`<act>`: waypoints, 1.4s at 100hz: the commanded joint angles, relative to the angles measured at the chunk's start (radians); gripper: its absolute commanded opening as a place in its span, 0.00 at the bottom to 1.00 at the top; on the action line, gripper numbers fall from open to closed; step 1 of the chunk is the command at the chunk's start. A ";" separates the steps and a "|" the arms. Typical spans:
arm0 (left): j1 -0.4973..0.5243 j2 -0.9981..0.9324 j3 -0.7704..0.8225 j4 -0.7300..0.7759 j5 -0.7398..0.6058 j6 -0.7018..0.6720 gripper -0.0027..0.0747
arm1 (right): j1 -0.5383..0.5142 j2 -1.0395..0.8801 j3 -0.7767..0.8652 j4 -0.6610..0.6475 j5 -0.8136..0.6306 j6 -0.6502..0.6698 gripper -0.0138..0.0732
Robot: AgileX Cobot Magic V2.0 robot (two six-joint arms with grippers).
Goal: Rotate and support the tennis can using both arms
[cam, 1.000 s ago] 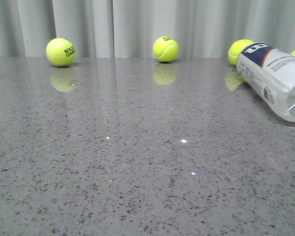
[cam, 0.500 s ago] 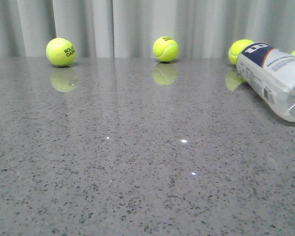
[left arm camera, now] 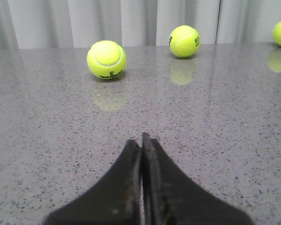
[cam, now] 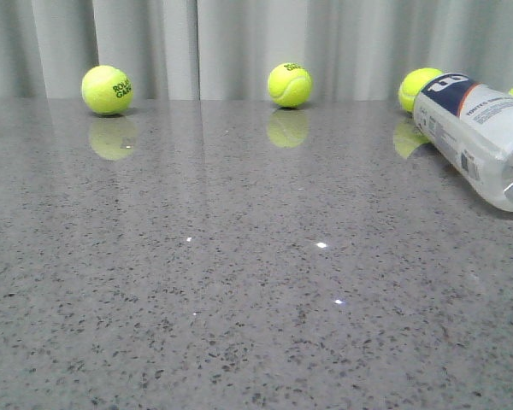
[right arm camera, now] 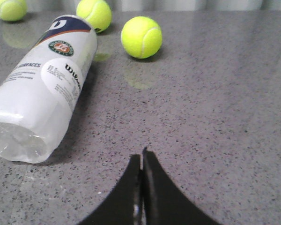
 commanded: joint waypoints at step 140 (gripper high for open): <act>-0.007 -0.034 0.044 -0.003 -0.077 -0.013 0.01 | 0.169 1.337 -1.126 0.378 0.579 -0.151 0.24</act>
